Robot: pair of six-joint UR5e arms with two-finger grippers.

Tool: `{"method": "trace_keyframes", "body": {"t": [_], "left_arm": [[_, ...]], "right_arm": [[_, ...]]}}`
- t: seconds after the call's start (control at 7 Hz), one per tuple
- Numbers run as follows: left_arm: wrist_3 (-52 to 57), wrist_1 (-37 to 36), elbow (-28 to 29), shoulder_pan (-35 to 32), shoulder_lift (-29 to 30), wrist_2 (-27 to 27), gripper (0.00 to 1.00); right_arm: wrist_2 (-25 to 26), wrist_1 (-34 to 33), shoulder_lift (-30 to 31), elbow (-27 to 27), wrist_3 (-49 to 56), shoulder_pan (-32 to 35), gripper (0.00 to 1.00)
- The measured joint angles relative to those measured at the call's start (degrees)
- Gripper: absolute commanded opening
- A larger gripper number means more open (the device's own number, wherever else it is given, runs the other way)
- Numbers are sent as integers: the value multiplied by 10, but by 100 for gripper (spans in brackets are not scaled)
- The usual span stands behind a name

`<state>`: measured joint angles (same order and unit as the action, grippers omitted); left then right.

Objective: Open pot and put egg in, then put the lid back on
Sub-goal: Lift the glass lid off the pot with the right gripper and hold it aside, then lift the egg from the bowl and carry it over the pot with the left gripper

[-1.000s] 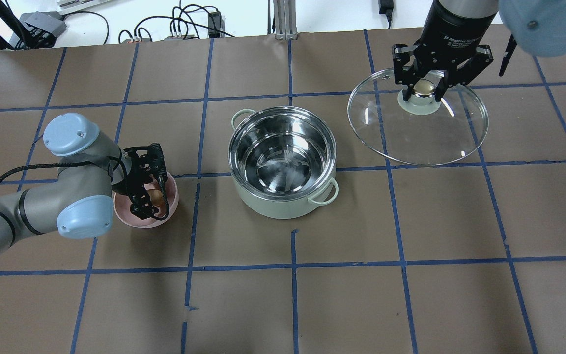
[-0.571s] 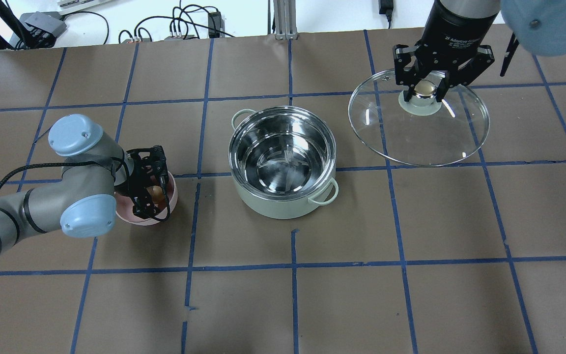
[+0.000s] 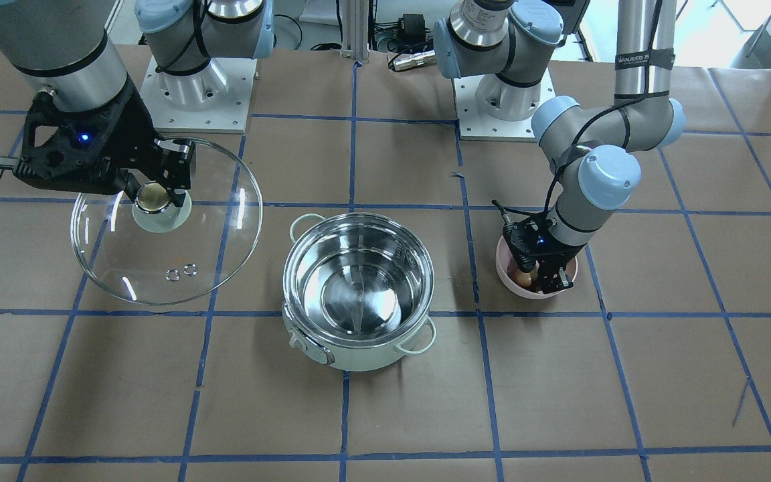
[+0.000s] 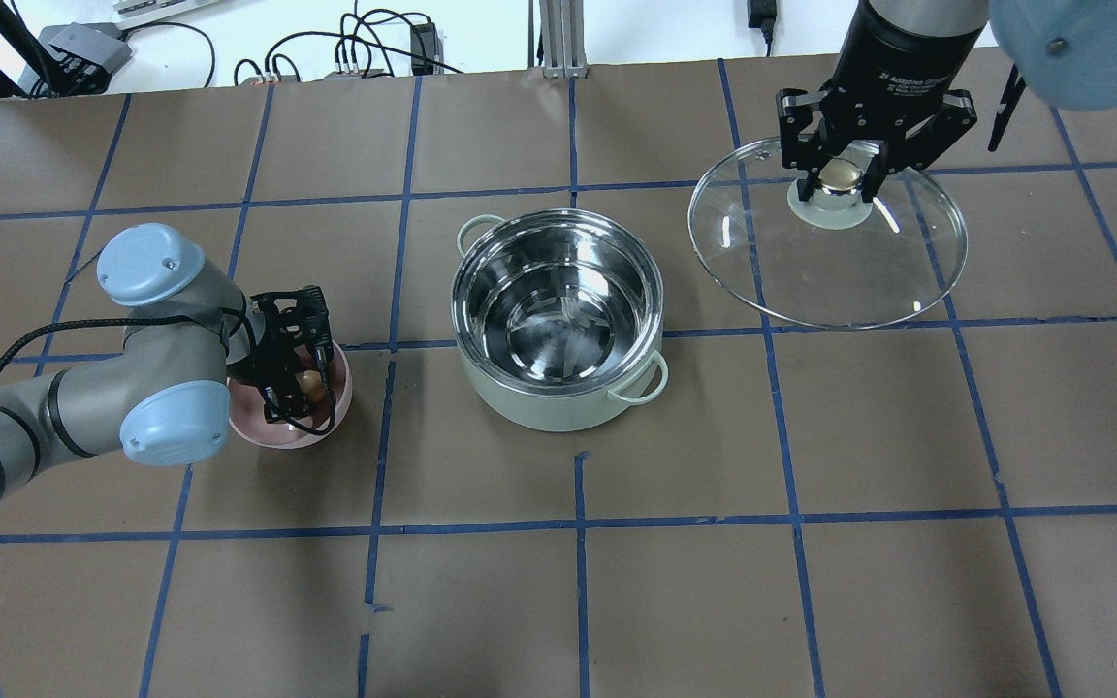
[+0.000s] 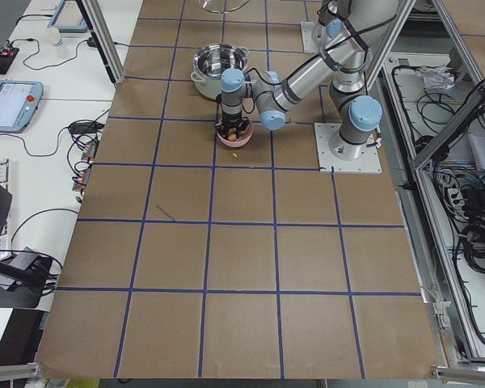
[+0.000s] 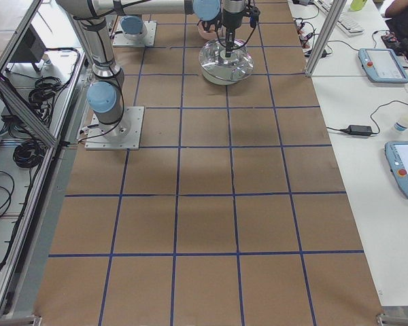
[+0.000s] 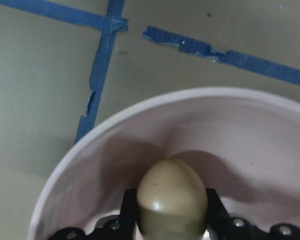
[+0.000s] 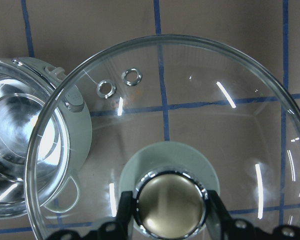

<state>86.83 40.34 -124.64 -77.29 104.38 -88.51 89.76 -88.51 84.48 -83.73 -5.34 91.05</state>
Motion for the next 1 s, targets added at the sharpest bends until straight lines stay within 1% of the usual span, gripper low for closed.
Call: {"method": "trace_keyframes", "body": {"t": [0.57, 0.71, 1.0], "left_arm": [[-2, 1, 4, -3, -17, 1, 21], [-5, 16, 14, -5, -26, 0, 21], [-58, 104, 58, -10, -63, 1, 21]], "right_arm": [[1, -2, -1, -6, 13, -3, 10], [0, -4, -1, -8, 16, -3, 10], [0, -6, -1, -15, 17, -3, 10]]}}
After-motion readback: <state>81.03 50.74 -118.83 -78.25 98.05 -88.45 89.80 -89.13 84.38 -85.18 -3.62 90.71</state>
